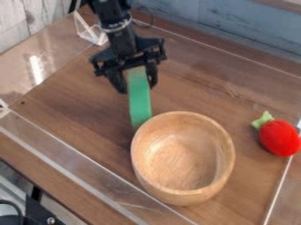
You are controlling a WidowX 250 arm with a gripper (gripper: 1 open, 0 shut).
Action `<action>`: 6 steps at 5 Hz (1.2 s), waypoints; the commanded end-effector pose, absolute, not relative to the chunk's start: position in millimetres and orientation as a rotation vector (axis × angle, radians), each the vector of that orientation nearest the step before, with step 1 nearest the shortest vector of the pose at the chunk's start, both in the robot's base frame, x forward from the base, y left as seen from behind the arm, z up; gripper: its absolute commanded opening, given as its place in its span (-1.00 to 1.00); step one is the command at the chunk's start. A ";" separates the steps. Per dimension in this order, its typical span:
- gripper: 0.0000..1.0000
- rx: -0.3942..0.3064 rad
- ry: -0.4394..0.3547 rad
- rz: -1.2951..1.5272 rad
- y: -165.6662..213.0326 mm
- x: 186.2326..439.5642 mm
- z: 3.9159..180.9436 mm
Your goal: Remove the green block from the brown bowl and put it on the table
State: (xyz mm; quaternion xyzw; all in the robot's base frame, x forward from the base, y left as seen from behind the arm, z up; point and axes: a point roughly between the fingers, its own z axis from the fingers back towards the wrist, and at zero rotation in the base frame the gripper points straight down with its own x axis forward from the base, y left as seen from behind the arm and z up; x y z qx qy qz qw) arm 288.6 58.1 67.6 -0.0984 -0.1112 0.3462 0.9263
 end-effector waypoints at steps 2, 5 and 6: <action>-1.00 -0.193 -0.311 0.755 38.7 283.7 83.1; -1.00 -0.134 -0.414 0.834 54.5 278.7 89.2; -1.00 -0.133 -0.449 0.781 57.8 278.8 93.0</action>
